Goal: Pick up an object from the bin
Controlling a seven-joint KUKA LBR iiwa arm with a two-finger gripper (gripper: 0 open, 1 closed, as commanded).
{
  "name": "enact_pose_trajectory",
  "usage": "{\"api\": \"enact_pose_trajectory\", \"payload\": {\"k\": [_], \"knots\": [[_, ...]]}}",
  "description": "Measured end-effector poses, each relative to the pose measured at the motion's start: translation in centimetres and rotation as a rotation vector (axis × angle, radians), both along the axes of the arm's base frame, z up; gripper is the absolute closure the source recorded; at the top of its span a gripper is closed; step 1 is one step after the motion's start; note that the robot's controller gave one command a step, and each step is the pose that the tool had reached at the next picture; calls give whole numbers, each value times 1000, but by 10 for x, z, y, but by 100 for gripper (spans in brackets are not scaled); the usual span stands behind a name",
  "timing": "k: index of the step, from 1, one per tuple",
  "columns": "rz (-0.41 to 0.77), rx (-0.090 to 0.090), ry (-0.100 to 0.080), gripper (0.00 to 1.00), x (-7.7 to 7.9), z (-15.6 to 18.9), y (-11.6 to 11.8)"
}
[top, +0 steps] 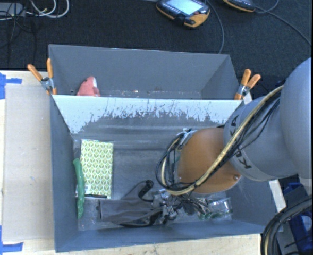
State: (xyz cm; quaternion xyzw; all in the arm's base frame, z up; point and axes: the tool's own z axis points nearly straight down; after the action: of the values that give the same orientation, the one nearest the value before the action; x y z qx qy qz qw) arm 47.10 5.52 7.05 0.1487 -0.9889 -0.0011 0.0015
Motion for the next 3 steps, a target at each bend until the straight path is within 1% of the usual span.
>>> {"api": "enact_pose_trajectory", "payload": {"k": [1,2,3], "knots": [[0,0,0,100,0,0,0],[0,-1,8,100,-2,7,0],[0,-2,15,100,-4,30,0]]}}
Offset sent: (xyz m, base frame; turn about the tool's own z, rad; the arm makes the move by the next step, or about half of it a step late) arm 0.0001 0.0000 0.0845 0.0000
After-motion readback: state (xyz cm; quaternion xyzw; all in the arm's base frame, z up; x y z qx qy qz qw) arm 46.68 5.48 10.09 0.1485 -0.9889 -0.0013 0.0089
